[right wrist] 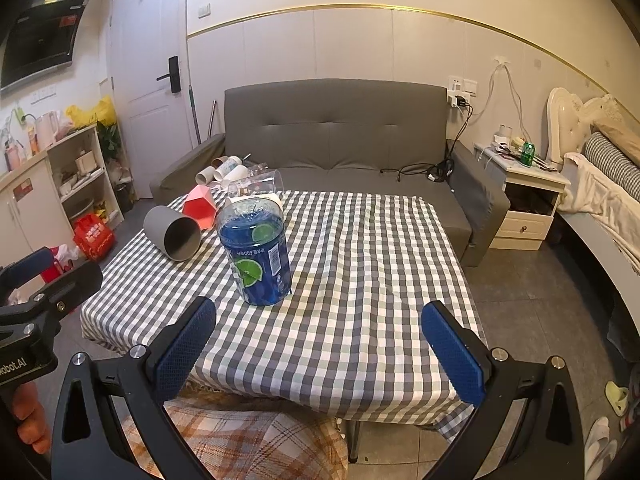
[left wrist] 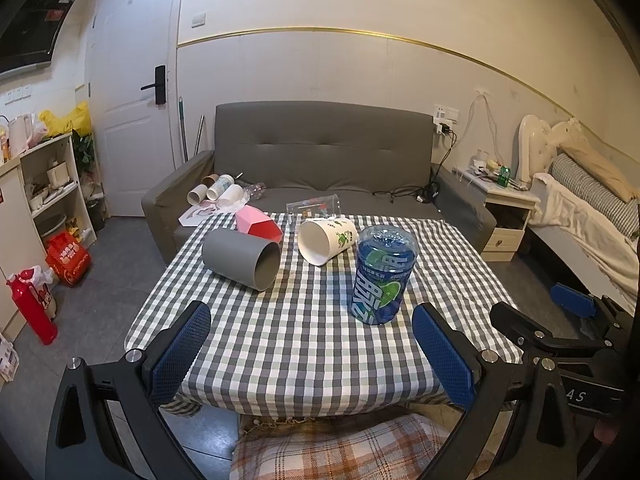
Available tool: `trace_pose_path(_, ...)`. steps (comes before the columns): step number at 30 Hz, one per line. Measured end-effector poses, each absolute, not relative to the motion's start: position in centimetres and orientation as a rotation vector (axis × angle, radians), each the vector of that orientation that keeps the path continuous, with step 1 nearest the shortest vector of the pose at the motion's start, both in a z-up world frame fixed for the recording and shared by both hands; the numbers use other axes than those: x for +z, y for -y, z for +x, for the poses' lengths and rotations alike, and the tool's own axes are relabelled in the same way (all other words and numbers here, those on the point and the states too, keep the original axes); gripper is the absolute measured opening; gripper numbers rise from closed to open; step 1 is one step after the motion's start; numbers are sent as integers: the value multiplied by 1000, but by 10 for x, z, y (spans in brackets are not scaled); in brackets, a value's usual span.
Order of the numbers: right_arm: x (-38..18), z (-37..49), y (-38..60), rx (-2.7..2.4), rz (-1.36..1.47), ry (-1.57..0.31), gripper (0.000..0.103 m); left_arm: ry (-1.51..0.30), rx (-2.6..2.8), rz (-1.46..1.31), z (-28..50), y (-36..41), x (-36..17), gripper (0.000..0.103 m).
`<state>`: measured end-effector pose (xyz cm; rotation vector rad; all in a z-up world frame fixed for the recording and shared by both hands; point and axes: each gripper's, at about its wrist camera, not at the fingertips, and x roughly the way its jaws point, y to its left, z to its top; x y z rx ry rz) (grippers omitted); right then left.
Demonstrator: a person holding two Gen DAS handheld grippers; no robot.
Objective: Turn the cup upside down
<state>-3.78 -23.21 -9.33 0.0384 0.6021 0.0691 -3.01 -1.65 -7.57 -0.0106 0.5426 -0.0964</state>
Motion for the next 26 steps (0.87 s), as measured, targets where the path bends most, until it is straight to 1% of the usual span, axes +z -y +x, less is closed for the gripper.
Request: trace_pose_path(26,-97,-38,230,64,37,-615,103,-548,-99,-5,-30,17,-76,103)
